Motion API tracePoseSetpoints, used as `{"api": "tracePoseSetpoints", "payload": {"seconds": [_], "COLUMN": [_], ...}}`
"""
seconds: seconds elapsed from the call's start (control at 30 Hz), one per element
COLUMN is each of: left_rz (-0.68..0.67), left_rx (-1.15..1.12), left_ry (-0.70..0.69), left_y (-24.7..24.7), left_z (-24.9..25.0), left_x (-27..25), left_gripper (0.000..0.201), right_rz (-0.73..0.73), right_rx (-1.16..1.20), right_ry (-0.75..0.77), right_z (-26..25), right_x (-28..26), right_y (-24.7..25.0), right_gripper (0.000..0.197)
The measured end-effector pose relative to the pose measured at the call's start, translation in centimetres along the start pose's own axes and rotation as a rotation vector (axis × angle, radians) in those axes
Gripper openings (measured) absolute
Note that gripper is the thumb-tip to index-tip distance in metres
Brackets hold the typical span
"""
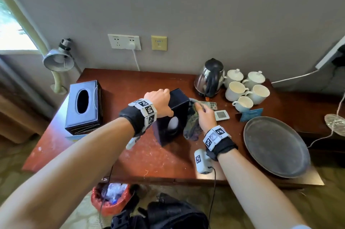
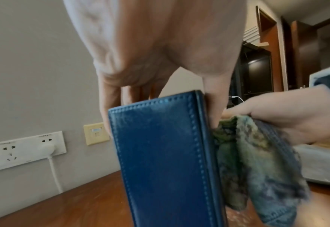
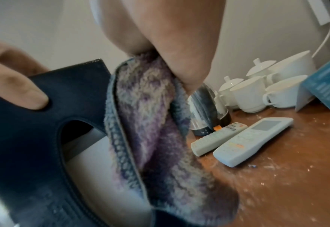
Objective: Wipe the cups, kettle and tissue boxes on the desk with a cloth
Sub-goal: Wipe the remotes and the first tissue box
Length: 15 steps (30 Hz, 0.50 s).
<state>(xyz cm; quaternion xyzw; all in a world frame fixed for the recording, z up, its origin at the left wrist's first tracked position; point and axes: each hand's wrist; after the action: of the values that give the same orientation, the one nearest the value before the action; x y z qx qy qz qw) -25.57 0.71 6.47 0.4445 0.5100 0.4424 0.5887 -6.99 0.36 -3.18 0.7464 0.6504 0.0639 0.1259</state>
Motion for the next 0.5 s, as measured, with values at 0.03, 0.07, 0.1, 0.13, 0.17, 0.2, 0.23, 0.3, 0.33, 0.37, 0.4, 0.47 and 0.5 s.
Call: {"api": "tracePoseSetpoints", "payload": {"seconds": [0.03, 0.07, 0.1, 0.13, 0.17, 0.2, 0.23, 0.3, 0.33, 0.37, 0.4, 0.47, 0.5], "left_rz": [0.006, 0.014, 0.023, 0.032, 0.044, 0.055, 0.06, 0.044, 0.031, 0.026, 0.027, 0.031, 0.026], "left_rx": [-0.045, -0.104, -0.175, -0.258, -0.359, -0.468, -0.571, -0.715, -0.752, -0.774, -0.784, -0.775, -0.758], "left_ry": [0.005, 0.013, 0.021, 0.029, 0.039, 0.053, 0.069, 0.114, 0.143, 0.169, 0.19, 0.216, 0.224], "left_y": [0.0, -0.1, -0.2, -0.4, -0.7, -1.1, -1.8, -3.2, -4.0, -4.7, -5.3, -6.1, -6.4], "left_z": [0.4, 0.7, 0.9, 1.2, 1.3, 1.3, 1.2, 1.0, 0.9, 0.8, 0.7, 0.3, 0.1], "left_x": [0.1, 0.1, 0.0, -0.2, -0.3, -0.4, -0.5, -0.9, -1.2, -1.5, -1.8, -2.5, -2.9], "left_gripper": [0.067, 0.074, 0.082, 0.088, 0.091, 0.091, 0.091, 0.09, 0.09, 0.089, 0.088, 0.085, 0.084], "right_rz": [0.02, 0.033, 0.054, 0.072, 0.091, 0.098, 0.097, 0.052, 0.009, -0.038, -0.08, -0.132, -0.144], "right_rx": [0.014, 0.018, 0.01, -0.004, -0.03, -0.061, -0.095, -0.179, -0.221, -0.246, -0.257, -0.28, -0.31], "right_ry": [0.018, 0.043, 0.072, 0.105, 0.135, 0.15, 0.162, 0.177, 0.178, 0.173, 0.165, 0.142, 0.128], "right_z": [-0.1, -0.5, -0.8, -1.2, -1.5, -1.8, -2.1, -2.2, -1.9, -1.4, -0.8, 0.7, 1.5], "right_x": [0.3, 0.4, 0.7, 1.0, 1.3, 1.5, 1.6, 1.5, 1.4, 1.3, 1.3, 1.2, 0.9], "right_y": [0.7, 1.6, 2.4, 3.2, 4.0, 4.8, 5.4, 6.1, 6.2, 6.0, 5.8, 4.9, 4.3], "right_gripper": [0.038, 0.036, 0.033, 0.032, 0.031, 0.031, 0.031, 0.031, 0.031, 0.032, 0.033, 0.036, 0.038]}}
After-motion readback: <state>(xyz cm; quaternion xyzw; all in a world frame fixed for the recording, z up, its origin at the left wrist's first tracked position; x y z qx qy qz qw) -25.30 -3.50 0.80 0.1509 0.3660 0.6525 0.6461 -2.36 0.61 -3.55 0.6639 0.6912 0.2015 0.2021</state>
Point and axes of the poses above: each hand's wrist, its own x-axis towards the middle knuckle, its own y-axis out of the back of the hand, z = x × y, and after that the axes turned 5 degrees about y, right-handed
